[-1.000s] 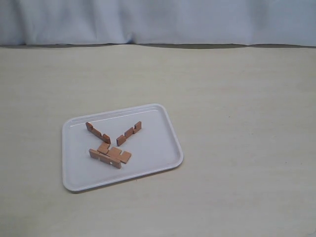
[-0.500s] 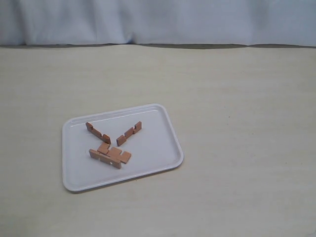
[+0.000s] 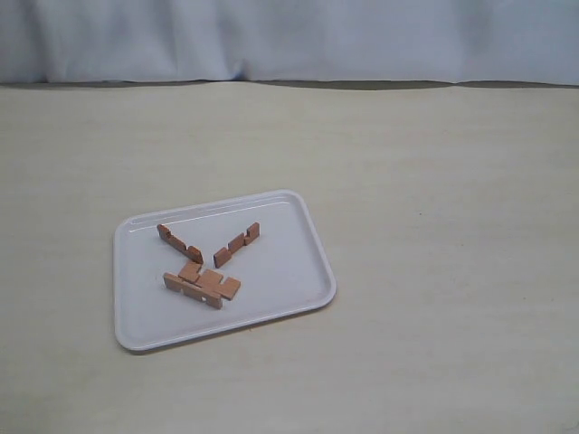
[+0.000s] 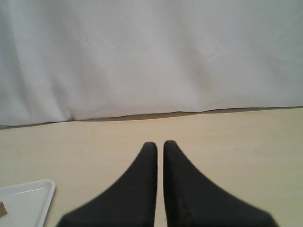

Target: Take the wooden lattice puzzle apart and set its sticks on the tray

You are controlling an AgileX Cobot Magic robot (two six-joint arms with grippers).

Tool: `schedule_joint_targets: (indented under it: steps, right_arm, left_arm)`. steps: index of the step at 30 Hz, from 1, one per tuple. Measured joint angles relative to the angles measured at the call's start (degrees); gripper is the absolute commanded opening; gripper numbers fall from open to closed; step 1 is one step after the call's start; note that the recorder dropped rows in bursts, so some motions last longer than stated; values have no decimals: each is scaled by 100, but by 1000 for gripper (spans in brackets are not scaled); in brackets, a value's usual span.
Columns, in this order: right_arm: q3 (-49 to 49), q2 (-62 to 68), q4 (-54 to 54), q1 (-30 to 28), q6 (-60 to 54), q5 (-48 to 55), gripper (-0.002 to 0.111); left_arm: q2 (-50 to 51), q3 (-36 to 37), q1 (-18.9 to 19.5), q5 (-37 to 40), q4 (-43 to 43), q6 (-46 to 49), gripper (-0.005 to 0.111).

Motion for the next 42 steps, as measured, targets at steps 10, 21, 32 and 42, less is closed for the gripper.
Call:
schedule_joint_targets:
  steps: [10, 21, 32, 42]
  right_arm:
    - [0, 0, 67, 0, -24, 505, 4]
    - [0, 0, 122, 0, -34, 653, 4]
    - [0, 0, 102, 0, 66, 674, 4]
    - [0, 0, -735, 0, 1158, 1132, 4]
  left_arm:
    - [0, 0, 0, 0, 0, 0, 0]
    - [0, 0, 0, 0, 0, 0, 0]
    - [0, 0, 0, 0, 0, 0, 0]
    - [0, 0, 0, 0, 0, 0, 0]
